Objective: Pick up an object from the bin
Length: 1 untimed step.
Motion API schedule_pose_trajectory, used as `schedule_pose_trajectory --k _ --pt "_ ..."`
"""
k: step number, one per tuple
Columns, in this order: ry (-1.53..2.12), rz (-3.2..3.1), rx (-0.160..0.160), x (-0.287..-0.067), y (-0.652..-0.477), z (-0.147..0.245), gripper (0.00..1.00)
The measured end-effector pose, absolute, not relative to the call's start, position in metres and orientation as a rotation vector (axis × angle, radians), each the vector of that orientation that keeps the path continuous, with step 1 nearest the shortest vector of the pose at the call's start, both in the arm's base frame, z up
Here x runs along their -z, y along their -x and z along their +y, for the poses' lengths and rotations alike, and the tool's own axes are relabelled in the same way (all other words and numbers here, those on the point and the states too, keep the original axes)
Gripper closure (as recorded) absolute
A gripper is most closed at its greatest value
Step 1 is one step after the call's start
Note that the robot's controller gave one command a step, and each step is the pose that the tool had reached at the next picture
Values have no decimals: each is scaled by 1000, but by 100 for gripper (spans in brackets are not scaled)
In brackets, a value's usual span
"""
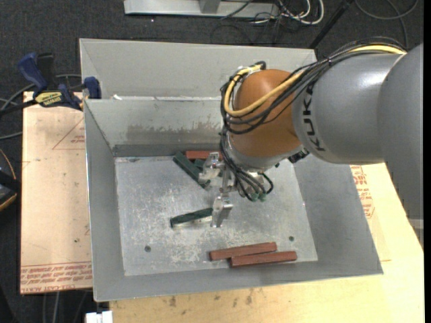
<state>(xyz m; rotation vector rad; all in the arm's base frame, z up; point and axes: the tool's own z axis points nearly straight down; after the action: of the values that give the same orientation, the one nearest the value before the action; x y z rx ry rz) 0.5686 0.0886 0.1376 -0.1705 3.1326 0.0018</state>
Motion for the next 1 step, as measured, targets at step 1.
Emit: schedule_pose_trajectory --k 1 --pt "234 3127 -5 -83 -537 128 100"
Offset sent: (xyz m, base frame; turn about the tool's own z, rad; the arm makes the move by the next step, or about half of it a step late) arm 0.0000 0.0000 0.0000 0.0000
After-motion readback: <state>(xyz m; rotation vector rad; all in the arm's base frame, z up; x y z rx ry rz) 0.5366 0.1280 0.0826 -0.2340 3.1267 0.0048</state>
